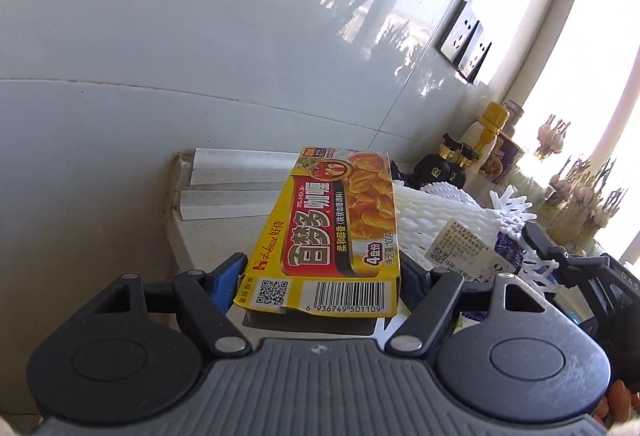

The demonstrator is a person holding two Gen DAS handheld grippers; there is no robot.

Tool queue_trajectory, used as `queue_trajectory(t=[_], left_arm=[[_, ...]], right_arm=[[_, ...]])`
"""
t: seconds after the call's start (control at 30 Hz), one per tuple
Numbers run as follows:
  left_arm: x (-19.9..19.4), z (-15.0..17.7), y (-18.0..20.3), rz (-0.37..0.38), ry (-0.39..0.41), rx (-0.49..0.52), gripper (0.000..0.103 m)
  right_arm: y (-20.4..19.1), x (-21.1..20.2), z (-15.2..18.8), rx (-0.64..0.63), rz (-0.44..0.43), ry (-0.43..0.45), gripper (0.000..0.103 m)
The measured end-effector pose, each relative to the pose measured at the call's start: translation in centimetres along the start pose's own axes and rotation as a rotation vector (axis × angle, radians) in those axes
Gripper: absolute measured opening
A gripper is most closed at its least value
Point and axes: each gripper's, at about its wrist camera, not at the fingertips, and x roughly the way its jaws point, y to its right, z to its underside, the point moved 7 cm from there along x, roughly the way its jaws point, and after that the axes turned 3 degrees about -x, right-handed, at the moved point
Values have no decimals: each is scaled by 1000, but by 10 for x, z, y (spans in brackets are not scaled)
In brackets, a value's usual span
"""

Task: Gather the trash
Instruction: 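Carry the box and foam net to the wastebasket and open both tools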

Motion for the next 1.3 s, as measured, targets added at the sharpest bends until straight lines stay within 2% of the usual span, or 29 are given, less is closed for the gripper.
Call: queue_trajectory(t=[0.17,0.3,0.43,0.57,0.77,1.03,1.3], left_arm=[[-26,0,-7,-7,33,-6,73],[-56,4,-20,-31,58,-9,73],[-82,14,-42,-83,55,-31,73],[-104,28,-68,-142,31,-61,73],[-124,55,-100,-253,-45,-39,73],[-127,86,-130,-352,-155,-43,73],[-112,128,-155,-434,-322,13,73]], right_arm=[[-19,0,2,-43,-77,-42,10],[-36,2,18,-121,-115,-124,10],[-44,21,43,-177,-99,-248,10],[-54,39,79,-265,-74,-408,10],[-54,62,128,-357,-1,-623,10],[-58,79,180,-484,45,-795,10],[-46,79,240,-696,160,-978,10]])
